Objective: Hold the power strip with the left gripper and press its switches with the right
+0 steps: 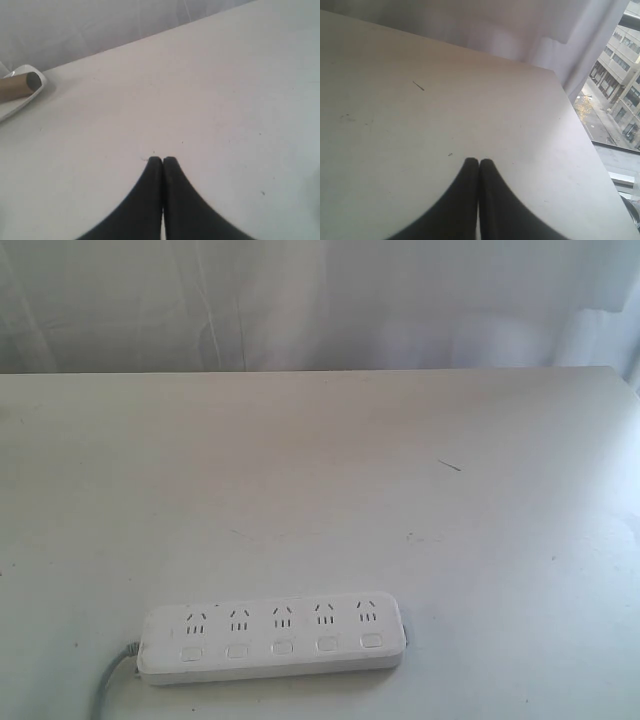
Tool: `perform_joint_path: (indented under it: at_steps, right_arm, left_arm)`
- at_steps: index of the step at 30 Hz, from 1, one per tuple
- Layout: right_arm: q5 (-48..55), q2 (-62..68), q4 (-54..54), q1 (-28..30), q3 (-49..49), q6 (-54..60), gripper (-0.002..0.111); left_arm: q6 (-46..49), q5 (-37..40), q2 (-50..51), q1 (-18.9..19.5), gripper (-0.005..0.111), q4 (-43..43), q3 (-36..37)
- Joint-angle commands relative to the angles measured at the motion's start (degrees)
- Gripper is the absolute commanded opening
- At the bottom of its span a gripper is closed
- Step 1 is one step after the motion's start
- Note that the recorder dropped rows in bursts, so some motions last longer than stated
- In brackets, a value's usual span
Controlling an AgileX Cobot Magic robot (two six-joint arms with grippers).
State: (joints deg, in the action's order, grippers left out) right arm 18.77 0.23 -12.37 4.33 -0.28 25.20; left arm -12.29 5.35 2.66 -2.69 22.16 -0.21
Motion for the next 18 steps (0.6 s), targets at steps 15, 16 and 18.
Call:
perform_joint_path:
  at_steps: [15,16,18]
  right_arm:
    - [-0.34,-0.23,0.16,0.36,0.28,0.51,0.000]
    - [-0.34,-0.23,0.16,0.36,0.28,0.51,0.000]
    - [-0.34,-0.23,0.16,0.36,0.28,0.51,0.000]
  left_arm:
    - [0.72,8.19,-0.31,0.04,0.000,-3.73,0.21]
    - [0.72,8.19,-0.31,0.04,0.000,-3.73,0.21]
    - [0.72,8.19,-0.31,0.04,0.000,-3.73,0.21]
